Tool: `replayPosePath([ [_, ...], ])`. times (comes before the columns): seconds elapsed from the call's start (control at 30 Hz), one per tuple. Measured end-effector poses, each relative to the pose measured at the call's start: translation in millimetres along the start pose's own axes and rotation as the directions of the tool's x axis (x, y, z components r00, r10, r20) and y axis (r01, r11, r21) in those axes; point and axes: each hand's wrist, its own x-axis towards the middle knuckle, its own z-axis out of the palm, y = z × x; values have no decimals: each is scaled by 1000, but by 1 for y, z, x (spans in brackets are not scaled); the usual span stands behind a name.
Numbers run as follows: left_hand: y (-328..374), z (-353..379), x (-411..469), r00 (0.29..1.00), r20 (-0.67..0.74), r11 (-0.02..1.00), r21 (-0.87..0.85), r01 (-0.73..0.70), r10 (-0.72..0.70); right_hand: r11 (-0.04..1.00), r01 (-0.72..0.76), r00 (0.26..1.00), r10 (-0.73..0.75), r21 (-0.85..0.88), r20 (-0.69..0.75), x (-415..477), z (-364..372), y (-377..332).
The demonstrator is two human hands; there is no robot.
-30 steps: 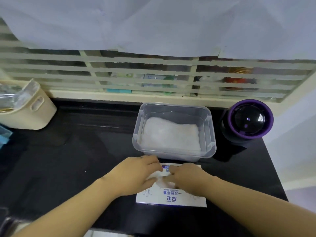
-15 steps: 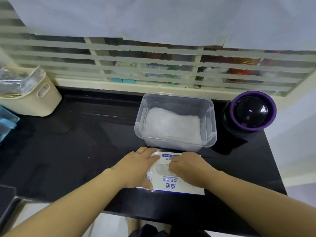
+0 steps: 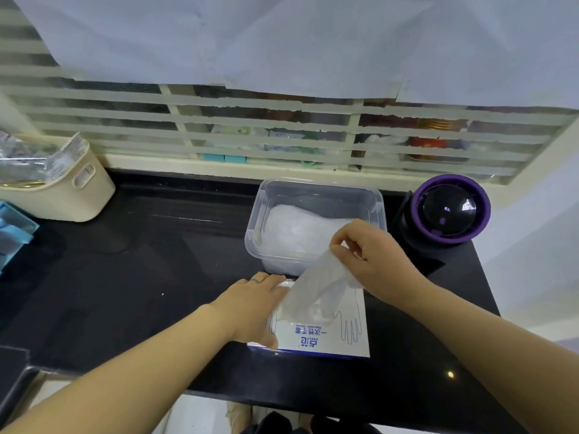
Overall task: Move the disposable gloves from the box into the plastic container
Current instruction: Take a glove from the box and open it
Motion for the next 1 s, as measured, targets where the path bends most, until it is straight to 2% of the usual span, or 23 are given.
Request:
replayPosePath([
  [0.07,0,-2,-1,1000,0,997,-73,11,-11,999,-21,994,24,-33,107,0,1,0],
  [0.13,0,-4,-1,1000,-20,971,-240,14,-20,999,-38,984,44,-34,173,-2,4,0],
  [0.2,1,-6,-3,997,-77,907,-422,-11,-24,998,-69,981,70,-10,179,-4,7,-2],
  [0.27,5,-9,-6,984,-172,846,-531,-47,-54,994,-111,980,105,26,167,-5,7,-4],
  [0.37,6,-14,-9,951,-286,786,-612,-90,-114,981,-174,974,159,88,162,-3,6,-4],
  [0.5,6,-22,-14,934,-321,665,-733,-139,-158,962,-250,953,224,110,202,-5,5,-3],
  [0.6,10,-31,-15,904,-375,627,-760,-171,-208,940,-310,930,268,144,251,-6,4,-1],
  [0.83,22,-45,-10,810,-465,559,-801,-215,-356,779,-485,866,362,398,346,-5,2,-1],
  [0.9,27,-45,-10,743,-511,536,-808,-244,-433,693,-530,847,400,489,351,-5,1,-3],
  [0.93,28,-42,-11,671,-569,546,-789,-283,-474,629,-557,831,421,542,364,-6,1,-4],
  [1.0,25,-38,-12,483,-737,693,-650,-311,-473,463,-601,795,437,652,422,-8,0,-4],
])
